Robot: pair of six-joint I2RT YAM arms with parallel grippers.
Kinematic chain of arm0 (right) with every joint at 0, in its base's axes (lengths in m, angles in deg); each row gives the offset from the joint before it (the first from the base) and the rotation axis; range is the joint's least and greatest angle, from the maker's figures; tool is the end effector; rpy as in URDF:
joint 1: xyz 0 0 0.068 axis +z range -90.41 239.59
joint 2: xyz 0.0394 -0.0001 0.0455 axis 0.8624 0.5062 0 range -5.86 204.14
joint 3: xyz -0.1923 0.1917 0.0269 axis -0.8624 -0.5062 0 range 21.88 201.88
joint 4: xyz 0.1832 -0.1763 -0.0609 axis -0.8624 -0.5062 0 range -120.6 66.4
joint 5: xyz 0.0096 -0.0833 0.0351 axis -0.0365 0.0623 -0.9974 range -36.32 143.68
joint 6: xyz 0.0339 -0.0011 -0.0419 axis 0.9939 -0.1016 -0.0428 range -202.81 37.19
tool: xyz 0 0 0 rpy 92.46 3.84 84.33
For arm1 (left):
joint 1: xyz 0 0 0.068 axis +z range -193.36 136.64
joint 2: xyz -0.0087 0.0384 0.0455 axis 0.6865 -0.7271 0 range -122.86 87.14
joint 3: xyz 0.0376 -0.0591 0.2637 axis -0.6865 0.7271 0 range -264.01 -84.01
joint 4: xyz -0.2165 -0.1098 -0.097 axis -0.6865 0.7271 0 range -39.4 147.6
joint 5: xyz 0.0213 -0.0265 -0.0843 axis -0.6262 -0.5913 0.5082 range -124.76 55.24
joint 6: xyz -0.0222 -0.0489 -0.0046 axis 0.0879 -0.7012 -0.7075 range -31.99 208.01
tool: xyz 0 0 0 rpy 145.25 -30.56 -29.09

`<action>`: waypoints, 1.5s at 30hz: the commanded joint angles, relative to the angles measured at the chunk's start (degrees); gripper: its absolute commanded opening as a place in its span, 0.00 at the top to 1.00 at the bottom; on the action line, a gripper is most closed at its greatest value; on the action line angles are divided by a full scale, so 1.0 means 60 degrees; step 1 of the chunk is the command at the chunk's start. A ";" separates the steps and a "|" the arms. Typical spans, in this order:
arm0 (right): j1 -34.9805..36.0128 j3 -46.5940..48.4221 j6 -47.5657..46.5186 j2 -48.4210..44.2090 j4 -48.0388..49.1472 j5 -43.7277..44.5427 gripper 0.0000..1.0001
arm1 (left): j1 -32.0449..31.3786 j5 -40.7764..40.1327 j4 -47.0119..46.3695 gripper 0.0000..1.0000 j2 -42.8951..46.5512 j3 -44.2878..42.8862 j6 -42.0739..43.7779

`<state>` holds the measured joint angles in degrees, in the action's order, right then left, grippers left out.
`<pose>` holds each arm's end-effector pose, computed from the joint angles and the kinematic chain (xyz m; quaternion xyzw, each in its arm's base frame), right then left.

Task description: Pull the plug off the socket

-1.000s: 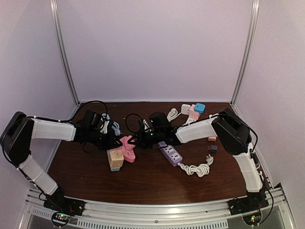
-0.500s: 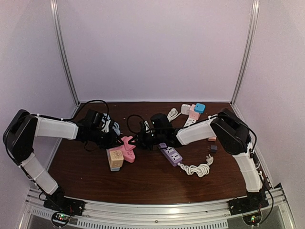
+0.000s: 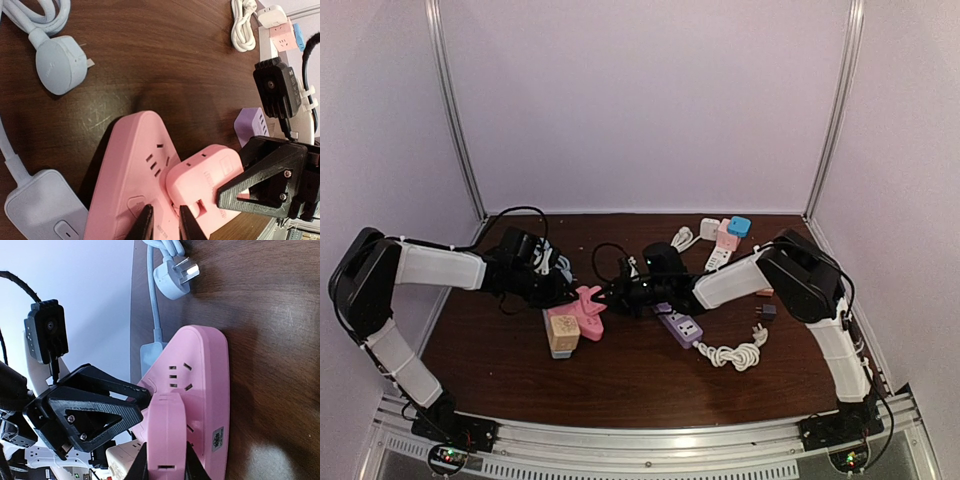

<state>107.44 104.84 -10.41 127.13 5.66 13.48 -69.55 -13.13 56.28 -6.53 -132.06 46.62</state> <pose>0.3172 0.3846 0.1217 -0.0264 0.7967 0.6034 0.0204 0.2796 -0.1522 0.1604 -0.0609 0.9268 -0.3282 0.1720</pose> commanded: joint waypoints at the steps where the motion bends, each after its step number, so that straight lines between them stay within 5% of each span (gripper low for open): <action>1: -0.0220 0.0050 0.0289 -0.0361 0.1535 -0.0360 0.94 | 0.0134 -0.1099 0.1805 0.82 -0.0509 0.0381 0.0204; 28: -0.0416 -0.0566 0.0251 -0.1197 0.1819 -0.0217 0.94 | 0.0133 -0.1449 0.1823 0.83 -0.0621 0.0561 0.0233; 45: -0.1244 -0.2303 -0.3612 -0.4129 -0.3122 0.1400 0.95 | -0.0089 -0.1290 0.2234 0.81 0.0273 -0.1820 0.0288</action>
<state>102.68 95.81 -24.58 108.25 -6.08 17.89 -69.71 -18.40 66.16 -6.66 -138.16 47.70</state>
